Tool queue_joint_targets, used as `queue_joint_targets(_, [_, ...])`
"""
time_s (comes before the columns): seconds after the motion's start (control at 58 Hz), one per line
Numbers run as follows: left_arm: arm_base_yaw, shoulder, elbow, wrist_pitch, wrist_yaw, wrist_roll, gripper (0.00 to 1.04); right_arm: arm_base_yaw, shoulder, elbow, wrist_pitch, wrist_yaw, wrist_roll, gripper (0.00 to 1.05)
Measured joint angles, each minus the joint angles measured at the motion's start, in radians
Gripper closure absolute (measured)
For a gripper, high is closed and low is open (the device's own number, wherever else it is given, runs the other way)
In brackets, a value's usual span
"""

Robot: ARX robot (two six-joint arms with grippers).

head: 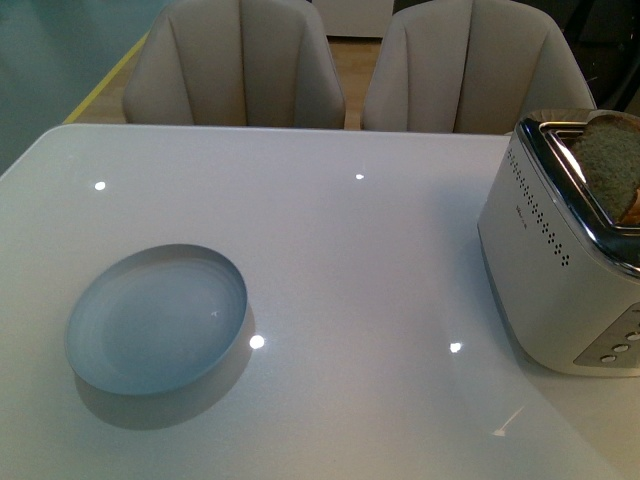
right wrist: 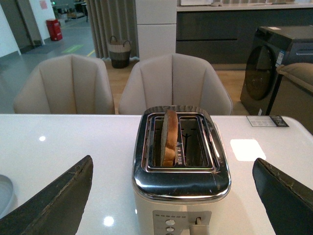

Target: Left arm holds plate, right arm toasts bread

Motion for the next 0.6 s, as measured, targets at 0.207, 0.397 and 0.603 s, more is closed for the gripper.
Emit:
queue_joint_targets(0.207, [0.0,-0.072,0.0,-0.071,0.0,0.0,1.02,0.0,0.0,0.0,0.0,0.0,0.0,0.09])
queue_joint_targets(0.397, [0.0,-0.138,0.0,-0.144,0.0,0.0,1.02,0.0,0.0,0.0,0.0,0.0,0.0,0.09])
queue_joint_targets(0.603, [0.0,-0.279,0.0,-0.283,0.0,0.002,1.02,0.0,0.0,0.0,0.0,0.0,0.0,0.09])
